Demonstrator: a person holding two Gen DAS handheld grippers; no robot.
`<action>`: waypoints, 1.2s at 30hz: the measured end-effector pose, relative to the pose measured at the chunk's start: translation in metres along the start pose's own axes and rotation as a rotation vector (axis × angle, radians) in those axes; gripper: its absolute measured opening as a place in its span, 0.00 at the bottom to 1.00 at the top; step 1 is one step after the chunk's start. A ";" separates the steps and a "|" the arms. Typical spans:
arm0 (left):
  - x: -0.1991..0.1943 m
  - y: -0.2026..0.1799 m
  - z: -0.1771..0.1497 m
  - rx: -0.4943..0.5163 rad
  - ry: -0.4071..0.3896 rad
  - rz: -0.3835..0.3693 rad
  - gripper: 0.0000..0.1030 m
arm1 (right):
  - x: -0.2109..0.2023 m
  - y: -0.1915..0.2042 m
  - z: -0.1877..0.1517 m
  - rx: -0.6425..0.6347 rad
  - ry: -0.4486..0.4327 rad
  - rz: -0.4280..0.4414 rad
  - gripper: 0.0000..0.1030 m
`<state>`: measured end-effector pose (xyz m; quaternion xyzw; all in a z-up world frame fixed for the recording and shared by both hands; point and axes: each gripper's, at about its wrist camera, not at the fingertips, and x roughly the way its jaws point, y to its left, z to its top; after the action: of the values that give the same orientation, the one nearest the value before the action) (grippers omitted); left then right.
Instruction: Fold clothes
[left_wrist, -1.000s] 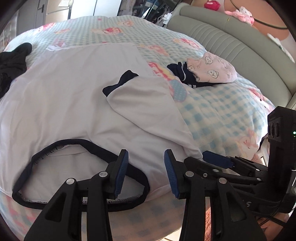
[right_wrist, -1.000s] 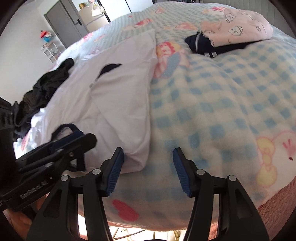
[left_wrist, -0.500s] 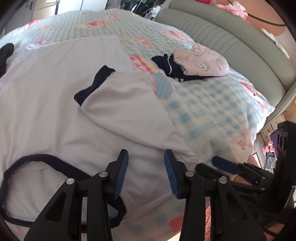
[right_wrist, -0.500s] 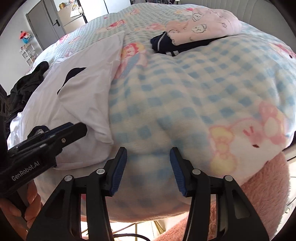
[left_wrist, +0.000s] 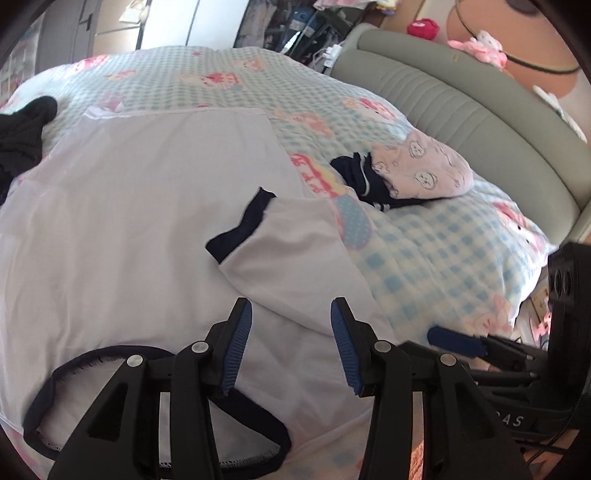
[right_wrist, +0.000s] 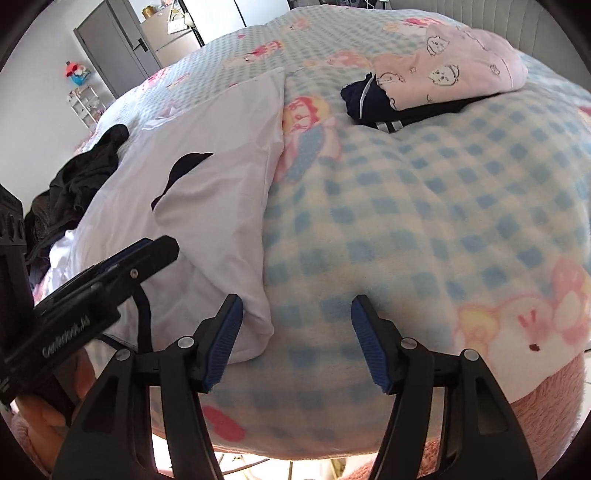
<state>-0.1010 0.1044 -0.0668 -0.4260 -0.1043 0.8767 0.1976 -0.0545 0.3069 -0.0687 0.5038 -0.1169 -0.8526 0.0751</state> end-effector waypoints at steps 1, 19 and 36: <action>0.001 0.006 0.003 -0.022 -0.005 0.001 0.45 | 0.000 0.000 0.000 0.001 0.001 0.011 0.62; 0.023 0.039 0.050 -0.096 -0.005 -0.041 0.46 | 0.027 0.007 0.019 -0.079 0.068 -0.043 0.62; 0.022 0.014 0.028 0.033 0.032 0.060 0.46 | 0.024 0.010 0.050 -0.015 0.013 0.053 0.63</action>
<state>-0.1393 0.1007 -0.0699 -0.4396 -0.0737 0.8769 0.1800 -0.1094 0.2976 -0.0628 0.5053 -0.1234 -0.8479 0.1023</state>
